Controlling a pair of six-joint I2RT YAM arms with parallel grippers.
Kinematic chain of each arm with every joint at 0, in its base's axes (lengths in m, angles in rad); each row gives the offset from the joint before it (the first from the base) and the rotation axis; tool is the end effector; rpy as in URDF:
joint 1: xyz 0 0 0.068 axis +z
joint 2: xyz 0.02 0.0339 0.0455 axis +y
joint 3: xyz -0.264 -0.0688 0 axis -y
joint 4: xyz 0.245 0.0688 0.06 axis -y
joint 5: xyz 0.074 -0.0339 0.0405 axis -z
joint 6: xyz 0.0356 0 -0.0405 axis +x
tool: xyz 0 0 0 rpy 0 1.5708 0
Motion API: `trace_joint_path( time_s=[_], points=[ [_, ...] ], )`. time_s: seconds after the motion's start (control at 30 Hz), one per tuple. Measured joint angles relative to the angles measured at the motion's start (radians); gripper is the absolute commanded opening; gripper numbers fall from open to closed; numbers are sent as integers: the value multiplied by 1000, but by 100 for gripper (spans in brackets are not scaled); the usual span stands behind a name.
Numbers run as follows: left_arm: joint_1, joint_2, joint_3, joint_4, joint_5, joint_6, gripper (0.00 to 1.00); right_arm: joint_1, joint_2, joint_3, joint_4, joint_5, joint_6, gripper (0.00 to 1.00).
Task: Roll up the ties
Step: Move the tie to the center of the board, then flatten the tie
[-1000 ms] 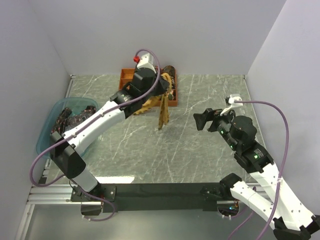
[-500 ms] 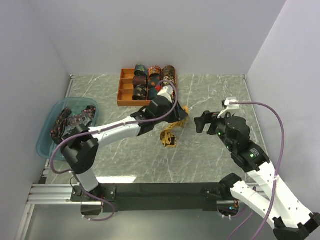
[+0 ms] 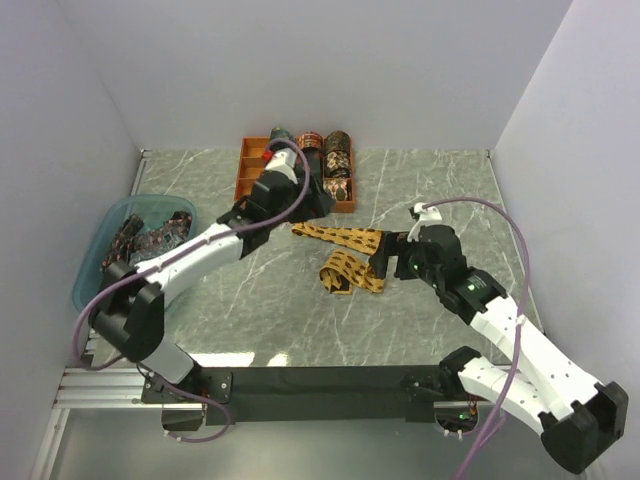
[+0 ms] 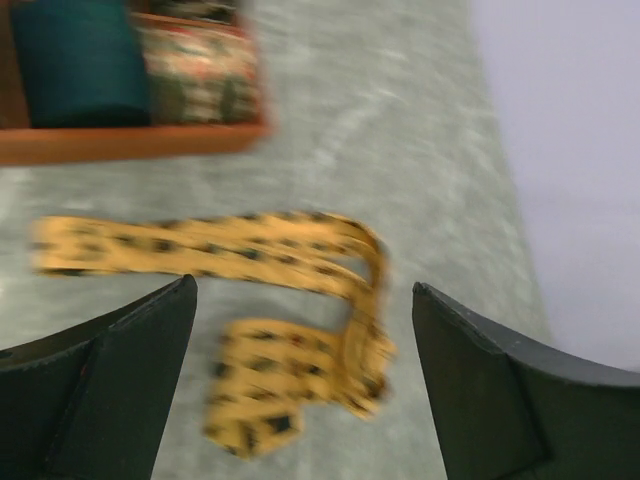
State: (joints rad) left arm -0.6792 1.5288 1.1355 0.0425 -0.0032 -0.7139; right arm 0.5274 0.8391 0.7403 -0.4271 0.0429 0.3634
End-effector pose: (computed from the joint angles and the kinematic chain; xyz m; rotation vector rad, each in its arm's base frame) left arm 0.2811 -0.2268 0.3011 -0.0376 2.0352 -0.9103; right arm 0.1633 0.0933 0.2905 -0.1485 2.1293 0.4881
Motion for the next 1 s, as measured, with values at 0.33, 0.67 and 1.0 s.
trace_joint_path(
  time_s=[0.33, 0.67, 1.0],
  points=[
    [137, 327, 111, -155, -40, 66, 73, 0, 75, -25, 2, -68, 47, 74],
    [149, 465, 240, -215, -97, 126, 71, 31, 185, -44, 42, -131, 71, 68],
    [160, 467, 251, -235, -173, 198, 75, 92, 263, -48, 92, -134, 90, 67]
  ],
)
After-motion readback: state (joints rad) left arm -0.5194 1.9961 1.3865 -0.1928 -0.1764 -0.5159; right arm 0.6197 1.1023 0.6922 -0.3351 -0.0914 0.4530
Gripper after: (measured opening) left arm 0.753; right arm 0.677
